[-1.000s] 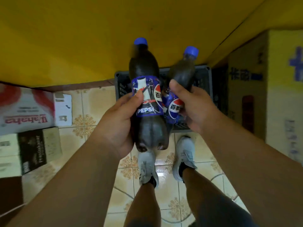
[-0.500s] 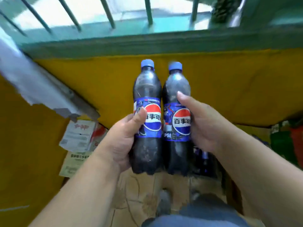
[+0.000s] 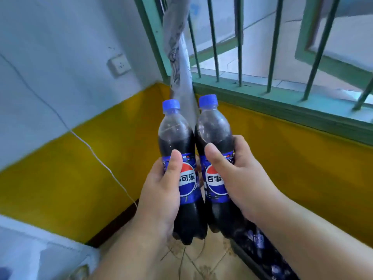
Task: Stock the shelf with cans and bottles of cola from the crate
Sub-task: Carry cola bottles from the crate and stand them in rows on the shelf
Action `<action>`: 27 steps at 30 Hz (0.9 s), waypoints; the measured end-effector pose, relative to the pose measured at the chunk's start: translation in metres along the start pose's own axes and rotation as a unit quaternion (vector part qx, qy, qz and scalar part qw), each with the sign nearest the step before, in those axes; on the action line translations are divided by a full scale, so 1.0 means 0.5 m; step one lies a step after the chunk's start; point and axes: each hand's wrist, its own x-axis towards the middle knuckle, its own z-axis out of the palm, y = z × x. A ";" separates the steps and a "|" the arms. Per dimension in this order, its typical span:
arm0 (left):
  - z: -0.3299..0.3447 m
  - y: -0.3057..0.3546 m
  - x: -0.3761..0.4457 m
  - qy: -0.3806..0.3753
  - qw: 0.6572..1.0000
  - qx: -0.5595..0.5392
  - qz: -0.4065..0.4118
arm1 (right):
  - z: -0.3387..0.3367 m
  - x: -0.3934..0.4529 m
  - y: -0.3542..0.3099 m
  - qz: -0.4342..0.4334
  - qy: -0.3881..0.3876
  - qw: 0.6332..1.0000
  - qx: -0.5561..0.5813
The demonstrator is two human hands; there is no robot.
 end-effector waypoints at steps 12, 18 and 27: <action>-0.321 0.166 -0.231 0.127 0.981 0.031 0.143 | 0.356 -0.194 -0.128 -0.103 -0.084 0.988 -0.081; -0.663 0.179 -0.431 0.271 0.946 0.081 0.157 | 0.688 -0.386 -0.085 -0.113 -0.202 0.972 -0.043; -1.047 0.196 -0.744 0.480 0.861 0.075 0.150 | 1.126 -0.661 0.004 -0.082 -0.395 0.915 -0.003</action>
